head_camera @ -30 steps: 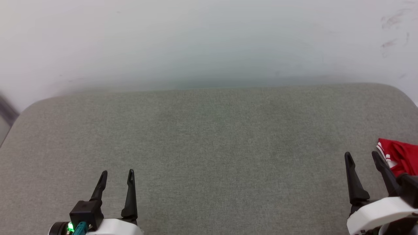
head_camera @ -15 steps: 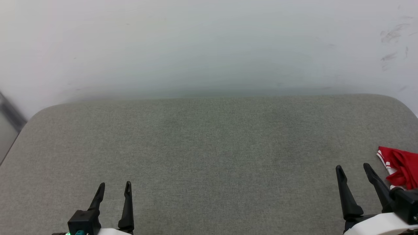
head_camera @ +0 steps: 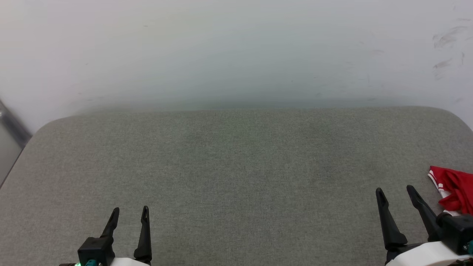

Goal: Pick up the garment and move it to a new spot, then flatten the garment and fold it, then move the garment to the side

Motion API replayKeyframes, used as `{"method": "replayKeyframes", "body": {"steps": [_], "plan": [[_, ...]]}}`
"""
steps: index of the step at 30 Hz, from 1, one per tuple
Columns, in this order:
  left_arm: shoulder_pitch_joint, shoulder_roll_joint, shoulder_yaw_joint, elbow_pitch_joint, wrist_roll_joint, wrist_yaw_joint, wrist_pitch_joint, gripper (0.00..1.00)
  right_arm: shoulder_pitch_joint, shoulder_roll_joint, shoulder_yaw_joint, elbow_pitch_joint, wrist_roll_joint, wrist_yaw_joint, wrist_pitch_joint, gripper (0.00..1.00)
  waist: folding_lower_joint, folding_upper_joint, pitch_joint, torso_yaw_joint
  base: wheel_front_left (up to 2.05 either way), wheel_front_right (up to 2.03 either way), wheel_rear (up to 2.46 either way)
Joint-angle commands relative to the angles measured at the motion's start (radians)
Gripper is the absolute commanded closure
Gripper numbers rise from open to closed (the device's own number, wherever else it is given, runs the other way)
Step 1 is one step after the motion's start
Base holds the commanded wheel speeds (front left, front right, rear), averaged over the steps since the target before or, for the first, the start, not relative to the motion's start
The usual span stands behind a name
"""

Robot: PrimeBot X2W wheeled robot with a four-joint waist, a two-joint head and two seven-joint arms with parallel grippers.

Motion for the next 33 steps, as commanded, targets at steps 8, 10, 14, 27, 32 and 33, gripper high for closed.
{"method": "replayKeyframes", "body": {"steps": [8,10,14,27,32,33], "plan": [[0.0,-0.008,0.008,0.03,-0.027,-0.004,0.014,1.0,0.005,0.0,0.005,0.029,0.028,0.0,-0.006,1.0,0.0002,-0.0001,0.001,0.001,0.0,0.0,0.0],[-0.008,-0.011,0.016,0.034,-0.066,-0.01,0.027,1.0,-0.002,-0.001,0.005,0.04,0.075,0.0,-0.007,1.0,0.0002,-0.0001,0.002,0.001,0.0,0.0,0.0],[-0.02,-0.017,0.027,0.038,-0.141,-0.02,0.048,1.0,-0.021,-0.007,0.006,0.068,0.162,0.0,-0.008,1.0,0.0002,-0.0001,0.005,0.0,0.0,0.0,0.0],[-0.051,-0.036,0.057,0.045,-0.36,-0.051,0.103,1.0,-0.073,-0.017,0.007,0.147,0.408,0.0,-0.015,1.0,0.0001,-0.0001,0.013,-0.002,0.0,0.0,0.0],[-0.062,-0.042,0.069,0.049,-0.435,-0.062,0.123,1.0,-0.089,-0.019,0.007,0.173,0.492,0.0,-0.017,1.0,0.0001,-0.0001,0.016,-0.003,0.0,0.0,0.0],[-0.064,-0.044,0.071,0.05,-0.45,-0.064,0.127,1.0,-0.092,-0.02,0.007,0.178,0.508,0.0,-0.018,1.0,0.0001,-0.0001,0.017,-0.003,0.0,0.0,0.0]]}}
